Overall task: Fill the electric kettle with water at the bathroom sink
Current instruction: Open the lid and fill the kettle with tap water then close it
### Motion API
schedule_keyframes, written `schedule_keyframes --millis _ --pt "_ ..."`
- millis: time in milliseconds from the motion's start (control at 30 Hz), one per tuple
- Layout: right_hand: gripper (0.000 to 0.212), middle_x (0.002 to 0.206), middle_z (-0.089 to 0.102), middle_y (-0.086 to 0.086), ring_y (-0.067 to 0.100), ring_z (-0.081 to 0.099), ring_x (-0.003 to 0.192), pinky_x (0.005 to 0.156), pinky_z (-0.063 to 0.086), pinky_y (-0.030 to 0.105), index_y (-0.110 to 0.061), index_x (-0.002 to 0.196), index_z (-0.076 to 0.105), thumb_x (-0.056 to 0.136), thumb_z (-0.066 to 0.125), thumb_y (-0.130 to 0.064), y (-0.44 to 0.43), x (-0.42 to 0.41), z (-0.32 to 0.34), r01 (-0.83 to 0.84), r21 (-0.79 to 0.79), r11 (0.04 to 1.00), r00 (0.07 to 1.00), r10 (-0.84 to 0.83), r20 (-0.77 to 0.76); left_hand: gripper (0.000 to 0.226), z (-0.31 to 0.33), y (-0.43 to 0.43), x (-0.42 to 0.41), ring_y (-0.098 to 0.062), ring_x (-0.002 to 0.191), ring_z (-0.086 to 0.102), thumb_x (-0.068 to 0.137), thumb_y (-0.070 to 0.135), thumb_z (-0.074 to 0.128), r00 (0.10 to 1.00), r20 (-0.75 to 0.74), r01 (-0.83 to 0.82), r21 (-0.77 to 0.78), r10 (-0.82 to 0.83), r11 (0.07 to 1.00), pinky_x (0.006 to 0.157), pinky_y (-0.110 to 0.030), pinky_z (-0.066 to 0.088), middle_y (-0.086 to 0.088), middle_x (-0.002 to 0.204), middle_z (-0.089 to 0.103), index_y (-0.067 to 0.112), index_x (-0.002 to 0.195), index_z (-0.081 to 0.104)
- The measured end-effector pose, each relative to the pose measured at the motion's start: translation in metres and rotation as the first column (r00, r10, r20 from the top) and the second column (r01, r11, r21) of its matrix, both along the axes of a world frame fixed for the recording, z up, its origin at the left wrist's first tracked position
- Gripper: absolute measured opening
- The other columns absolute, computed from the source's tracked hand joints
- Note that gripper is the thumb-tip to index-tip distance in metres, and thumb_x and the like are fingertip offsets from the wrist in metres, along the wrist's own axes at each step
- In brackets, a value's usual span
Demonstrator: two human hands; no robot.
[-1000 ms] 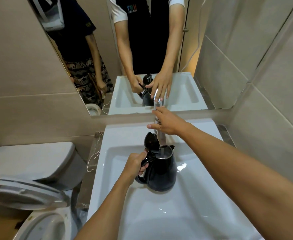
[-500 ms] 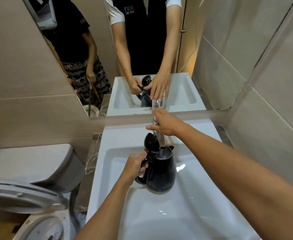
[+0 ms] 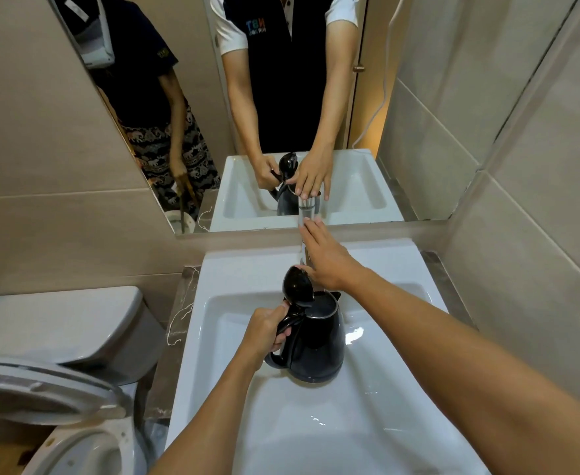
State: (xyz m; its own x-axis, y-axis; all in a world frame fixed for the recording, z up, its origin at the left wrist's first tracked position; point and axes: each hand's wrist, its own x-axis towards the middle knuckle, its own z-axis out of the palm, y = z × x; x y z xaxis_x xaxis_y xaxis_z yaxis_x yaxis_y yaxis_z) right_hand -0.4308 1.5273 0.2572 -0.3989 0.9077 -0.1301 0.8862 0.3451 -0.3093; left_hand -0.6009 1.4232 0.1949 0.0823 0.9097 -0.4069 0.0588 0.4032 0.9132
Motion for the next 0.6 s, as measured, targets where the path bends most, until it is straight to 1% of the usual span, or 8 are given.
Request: schedule_keyframes --millis 67,133,233,333,467,533,567,600 --pt "0.087 0.177 -0.011 0.008 0.027 -0.012 0.165 0.13 0.02 0.055 -0.008 0.167 0.001 0.106 0.051 -0.045 -0.009 0.003 -0.002 0.025 -0.025 0.999 0.993 -0.027 -0.113 0.051 0.003 -0.003 0.0 -0.013 0.04 0.031 0.099 0.036 0.053 1.0 0.003 -0.002 0.004 0.002 1.0 0.042 -0.024 0.021 -0.005 0.049 0.049 0.006 0.058 0.054" --pt "0.083 0.178 -0.006 0.006 0.026 -0.005 0.166 0.13 0.02 0.053 -0.011 0.167 0.005 0.106 0.052 -0.043 -0.025 0.008 -0.004 0.07 -0.039 0.997 0.964 -0.078 -0.256 0.051 0.005 -0.006 -0.002 -0.013 0.039 0.031 0.099 0.038 0.053 1.0 -0.002 -0.005 0.003 0.005 1.0 0.042 -0.024 0.022 -0.004 0.049 0.049 0.006 0.058 0.054" --pt "0.075 0.176 0.014 0.005 0.023 0.016 0.163 0.128 0.024 0.043 -0.015 0.165 0.018 0.106 0.052 -0.045 -0.065 0.025 -0.02 0.214 -0.082 0.973 0.869 -0.228 -0.44 0.052 0.009 -0.011 -0.004 -0.012 0.038 0.029 0.098 0.039 0.053 1.0 -0.007 -0.01 0.008 0.01 1.0 0.041 -0.023 0.021 -0.003 0.047 0.046 0.008 0.056 0.053" --pt "0.082 0.176 0.017 0.002 0.02 0.019 0.163 0.131 0.021 0.042 -0.018 0.166 0.016 0.102 0.052 -0.055 -0.106 0.042 -0.048 0.273 -0.198 0.941 0.809 -0.336 -0.482 0.05 0.013 -0.018 -0.006 -0.012 0.038 0.029 0.097 0.04 0.054 0.999 0.002 -0.044 0.006 0.044 0.999 0.042 -0.023 0.019 -0.003 0.048 0.047 0.01 0.057 0.051" --pt "0.103 0.174 0.024 -0.001 0.019 0.028 0.16 0.127 0.028 0.036 -0.027 0.166 0.009 0.088 0.06 -0.071 -0.142 0.049 -0.071 0.232 -0.314 0.921 0.783 -0.368 -0.501 0.053 0.02 -0.029 -0.003 -0.011 0.037 0.03 0.099 0.043 0.051 0.998 0.004 -0.068 0.007 0.067 0.998 0.042 -0.025 0.018 -0.002 0.046 0.047 0.009 0.058 0.052" --pt "0.093 0.165 0.034 -0.009 0.013 0.036 0.152 0.119 0.032 0.025 -0.045 0.158 0.011 0.088 0.069 -0.063 -0.152 0.046 -0.071 0.187 -0.337 0.923 0.773 -0.35 -0.53 0.057 0.022 -0.036 -0.001 -0.011 0.036 0.03 0.097 0.048 0.052 0.996 -0.006 -0.084 0.008 0.084 0.996 0.043 -0.025 0.018 -0.002 0.045 0.046 0.008 0.057 0.052" --pt "0.088 0.156 0.039 -0.017 0.008 0.041 0.145 0.113 0.033 0.017 -0.057 0.149 0.009 0.089 0.073 -0.056 -0.154 0.044 -0.068 0.169 -0.338 0.926 0.771 -0.338 -0.54 0.058 0.023 -0.039 0.0 -0.01 0.036 0.03 0.096 0.05 0.053 0.996 -0.018 -0.092 0.007 0.092 0.996 0.043 -0.025 0.018 -0.001 0.043 0.046 0.008 0.056 0.052" --pt "0.088 0.15 0.042 -0.021 0.005 0.044 0.14 0.109 0.035 0.014 -0.064 0.142 0.007 0.089 0.076 -0.052 -0.155 0.042 -0.067 0.154 -0.334 0.93 0.768 -0.325 -0.552 0.059 0.024 -0.042 0.001 -0.01 0.035 0.03 0.095 0.053 0.054 0.994 -0.03 -0.101 0.004 0.101 0.995 0.042 -0.024 0.018 0.0 0.042 0.045 0.009 0.056 0.051"
